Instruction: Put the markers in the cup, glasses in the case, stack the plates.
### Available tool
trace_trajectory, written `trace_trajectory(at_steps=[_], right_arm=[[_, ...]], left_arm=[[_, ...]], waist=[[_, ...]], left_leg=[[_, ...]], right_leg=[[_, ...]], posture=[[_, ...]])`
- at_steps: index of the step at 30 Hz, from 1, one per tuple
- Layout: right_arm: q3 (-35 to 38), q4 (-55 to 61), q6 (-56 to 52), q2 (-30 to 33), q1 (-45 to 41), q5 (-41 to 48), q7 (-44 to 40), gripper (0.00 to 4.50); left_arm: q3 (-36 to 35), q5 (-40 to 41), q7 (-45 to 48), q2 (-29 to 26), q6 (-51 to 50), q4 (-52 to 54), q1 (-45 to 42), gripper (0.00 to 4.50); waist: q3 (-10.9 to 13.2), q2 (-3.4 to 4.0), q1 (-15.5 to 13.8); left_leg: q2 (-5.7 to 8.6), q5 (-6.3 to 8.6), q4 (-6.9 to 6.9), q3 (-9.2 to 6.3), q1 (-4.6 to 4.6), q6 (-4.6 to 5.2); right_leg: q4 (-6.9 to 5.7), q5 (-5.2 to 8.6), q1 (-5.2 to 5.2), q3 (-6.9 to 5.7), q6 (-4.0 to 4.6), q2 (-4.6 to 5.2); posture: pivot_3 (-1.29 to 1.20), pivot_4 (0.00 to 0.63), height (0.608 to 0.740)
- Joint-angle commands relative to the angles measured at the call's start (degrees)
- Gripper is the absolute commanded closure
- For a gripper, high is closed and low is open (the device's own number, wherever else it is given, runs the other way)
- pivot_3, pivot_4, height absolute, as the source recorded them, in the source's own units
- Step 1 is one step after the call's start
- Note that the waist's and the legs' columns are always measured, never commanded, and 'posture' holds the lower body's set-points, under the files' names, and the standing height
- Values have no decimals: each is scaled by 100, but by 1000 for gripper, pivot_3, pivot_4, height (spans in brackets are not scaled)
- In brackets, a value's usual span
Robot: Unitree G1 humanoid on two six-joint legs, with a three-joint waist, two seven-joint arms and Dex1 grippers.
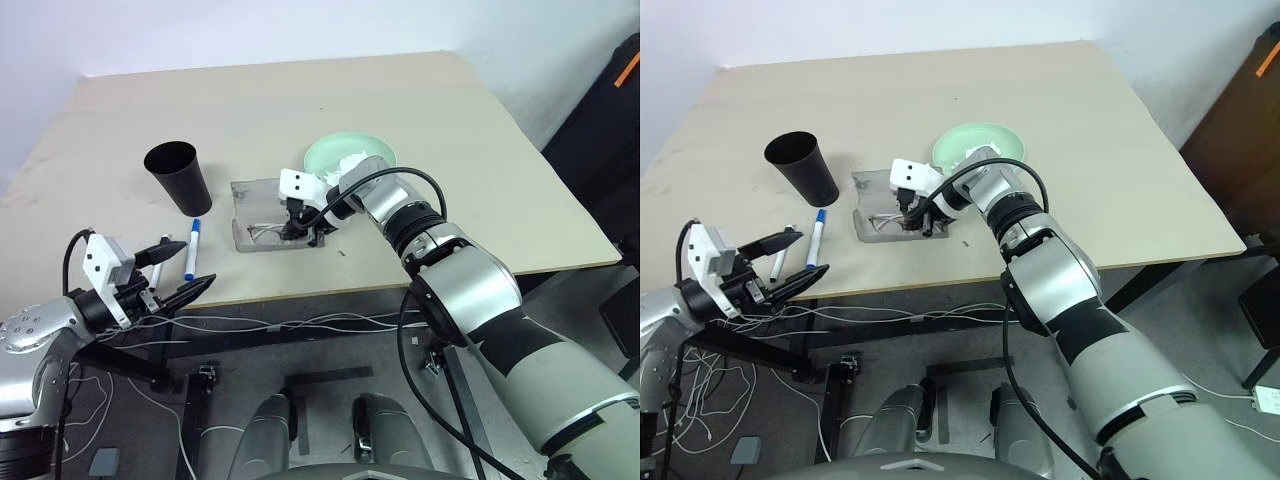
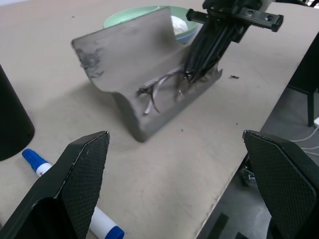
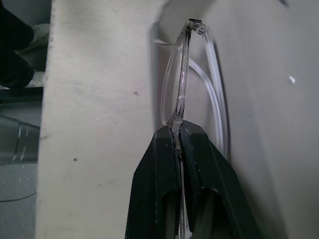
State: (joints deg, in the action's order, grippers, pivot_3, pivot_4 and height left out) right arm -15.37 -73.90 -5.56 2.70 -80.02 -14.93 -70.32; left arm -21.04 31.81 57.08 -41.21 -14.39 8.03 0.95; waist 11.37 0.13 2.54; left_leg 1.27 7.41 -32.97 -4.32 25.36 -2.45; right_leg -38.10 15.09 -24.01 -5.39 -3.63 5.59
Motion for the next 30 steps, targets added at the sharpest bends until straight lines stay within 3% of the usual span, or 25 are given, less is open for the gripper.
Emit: trace_trajectory(at_steps=[1, 5, 12, 15, 21, 30], right_arm=[[-31, 41, -122, -74, -84, -23, -2, 4483], [-81, 13, -69, -76, -21, -113, 315, 4483], [-43, 68, 3, -64, -18, -36, 49, 4483], [-53, 85, 7, -65, -33, -32, -87, 3733], [-61, 101, -10, -92, -27, -34, -117, 1739], [28, 99, -33, -93, -79, 40, 15, 1739]], left_arm=[[-75, 69, -10, 6, 78, 83, -56, 0], [-64, 30, -4, 19, 106, 79, -45, 0], [-49, 66, 8, 26, 74, 66, -107, 0], [-34, 52, 23, 31, 80, 32, -158, 0], [-26, 48, 26, 57, 71, 32, -184, 0], [10, 24, -8, 92, 71, 54, -172, 0]], waist=[[0, 0, 0], [0, -1, -1], [0, -1, 0], [0, -1, -3], [0, -1, -1], [0, -1, -1]], left_leg=[[-1, 0, 0, 0, 0, 0], [-1, 0, -1, 1, 0, 0], [-3, 0, -4, 2, 0, 0], [-4, 0, -4, 3, 0, 0], [-4, 0, -3, 17, 3, 0], [-5, 0, -3, 23, 3, 0]], right_leg=[[0, 0, 0, 0, 1, -1], [0, -1, -1, 2, 3, -1], [0, -4, -2, 4, 9, -2], [0, -4, -3, 5, 9, -3], [0, -6, -10, 15, 8, -3], [-1, -7, -14, 22, 10, -4]], posture=[[0, 150, 740], [0, 150, 740], [0, 150, 740], [0, 150, 740], [0, 150, 740], [0, 150, 740]])
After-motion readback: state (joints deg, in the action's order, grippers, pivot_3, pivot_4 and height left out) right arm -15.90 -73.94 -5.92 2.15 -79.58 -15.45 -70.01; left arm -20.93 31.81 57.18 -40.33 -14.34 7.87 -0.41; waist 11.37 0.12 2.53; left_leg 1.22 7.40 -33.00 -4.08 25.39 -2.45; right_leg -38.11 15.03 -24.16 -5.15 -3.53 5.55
